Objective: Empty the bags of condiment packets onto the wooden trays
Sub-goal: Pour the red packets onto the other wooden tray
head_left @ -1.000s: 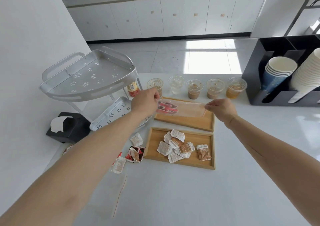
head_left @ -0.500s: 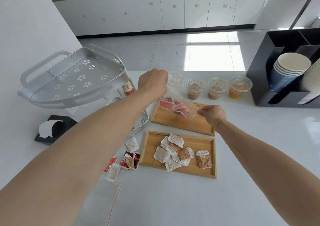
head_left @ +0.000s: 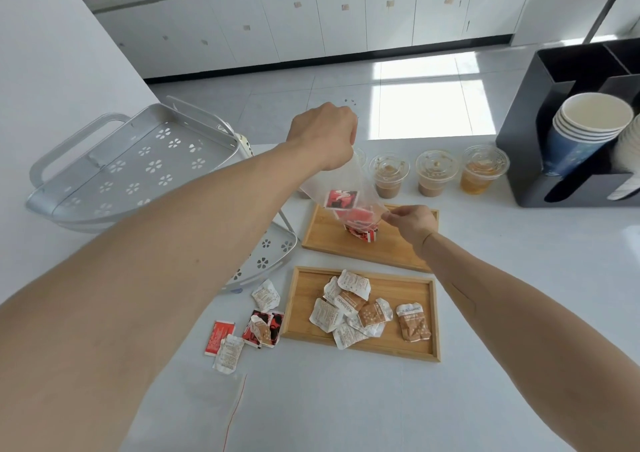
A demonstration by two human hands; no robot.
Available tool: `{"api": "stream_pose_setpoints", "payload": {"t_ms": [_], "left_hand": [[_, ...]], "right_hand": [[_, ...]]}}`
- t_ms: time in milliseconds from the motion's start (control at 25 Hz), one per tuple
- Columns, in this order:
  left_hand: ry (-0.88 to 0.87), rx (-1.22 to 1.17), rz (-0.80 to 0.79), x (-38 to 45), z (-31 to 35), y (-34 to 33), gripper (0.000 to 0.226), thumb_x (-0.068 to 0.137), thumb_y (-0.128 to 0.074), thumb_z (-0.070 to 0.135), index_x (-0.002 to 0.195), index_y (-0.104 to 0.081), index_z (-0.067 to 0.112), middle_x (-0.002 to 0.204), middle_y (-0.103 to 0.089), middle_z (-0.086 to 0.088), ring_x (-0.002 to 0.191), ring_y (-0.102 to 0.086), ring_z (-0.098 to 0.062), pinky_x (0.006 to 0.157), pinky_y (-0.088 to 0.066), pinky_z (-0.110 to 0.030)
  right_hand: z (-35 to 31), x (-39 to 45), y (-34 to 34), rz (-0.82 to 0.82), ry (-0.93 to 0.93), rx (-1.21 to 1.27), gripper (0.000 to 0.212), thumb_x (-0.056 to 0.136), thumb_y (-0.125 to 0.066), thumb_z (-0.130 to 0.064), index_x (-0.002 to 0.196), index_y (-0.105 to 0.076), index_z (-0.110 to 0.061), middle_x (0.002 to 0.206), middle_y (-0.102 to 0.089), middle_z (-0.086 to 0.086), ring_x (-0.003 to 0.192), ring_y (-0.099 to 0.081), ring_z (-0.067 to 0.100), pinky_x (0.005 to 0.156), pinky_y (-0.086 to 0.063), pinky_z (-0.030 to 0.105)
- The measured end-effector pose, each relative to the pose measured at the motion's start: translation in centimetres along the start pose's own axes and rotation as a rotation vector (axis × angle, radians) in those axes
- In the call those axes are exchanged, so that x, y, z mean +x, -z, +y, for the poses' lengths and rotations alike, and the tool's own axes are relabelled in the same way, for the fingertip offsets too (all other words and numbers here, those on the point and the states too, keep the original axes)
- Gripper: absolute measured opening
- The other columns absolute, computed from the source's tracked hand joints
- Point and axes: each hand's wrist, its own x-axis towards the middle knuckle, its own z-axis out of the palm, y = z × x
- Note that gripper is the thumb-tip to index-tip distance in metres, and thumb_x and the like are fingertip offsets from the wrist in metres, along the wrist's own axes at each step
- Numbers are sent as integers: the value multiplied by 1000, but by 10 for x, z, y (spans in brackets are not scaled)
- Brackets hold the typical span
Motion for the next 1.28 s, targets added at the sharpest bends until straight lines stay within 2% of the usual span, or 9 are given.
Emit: {"api": "stream_pose_setpoints", "payload": {"t_ms": [80,200,320,520,680,800,1080,1200,1280], "left_hand": [[-16,-7,-6,1,3,5,35,79,-50,3,102,-68,23,109,-66,-3,99,-62,-28,68,-39,-32],[-31,-35,-6,3,8,13,34,77,-50,4,98,-69,24,107,-68,0,100,-62,-26,67,-39,-32],[-43,-50,9,1,14,18,34,77,-50,4,97,-69,24,106,-68,0,99,-62,-26,67,-39,-32],[-65,-68,16,-1,26,27,33,77,-50,5,96,-69,24,106,-67,1,98,-63,-26,65,-39,-32],[-89,-69,37,-2,37,32,33,79,-50,5,99,-68,24,107,-67,1,99,-62,-25,67,-40,-32],[-103,-64,26,-2,43,28,35,79,-49,3,100,-68,23,108,-66,0,97,-62,-26,66,-41,-32],[-83,-92,25,-9,37,29,34,79,-48,4,99,-67,25,106,-66,3,97,-61,-24,65,-38,-31],[-37,-149,23,-25,25,25,31,80,-49,6,97,-66,26,106,-66,4,97,-61,-24,66,-40,-32],[23,-228,13,-40,11,21,25,82,-50,10,94,-66,26,104,-67,4,97,-61,-23,69,-45,-33]], "right_hand": [[-2,0,2,-16,-1,17,31,87,-72,-31,113,-72,-13,95,-65,-1,91,-56,16,82,-45,30],[-3,-1,6,-20,9,39,30,86,-73,-31,110,-74,-13,71,-59,-7,64,-49,10,62,-43,25],[-2,-3,15,-6,20,29,28,86,-72,-32,107,-74,-13,63,-52,-9,56,-42,8,54,-37,22],[2,-5,34,26,55,47,28,84,-75,-33,104,-77,-14,61,-51,-10,55,-40,7,53,-36,23],[5,-7,46,67,63,64,27,82,-77,-33,101,-77,-13,66,-58,-9,59,-45,7,69,-43,30],[11,-10,50,81,50,73,29,82,-77,-32,103,-77,-12,79,-66,-3,67,-53,10,74,-45,31],[8,-24,57,72,53,69,25,84,-75,-31,103,-75,-14,82,-65,-2,64,-48,6,69,-42,30],[6,-39,62,85,68,90,16,85,-72,-27,96,-73,-15,77,-62,-2,66,-49,12,59,-41,26],[1,-55,65,90,94,123,10,86,-66,-24,89,-67,-14,83,-62,3,73,-50,18,64,-42,30]]}}
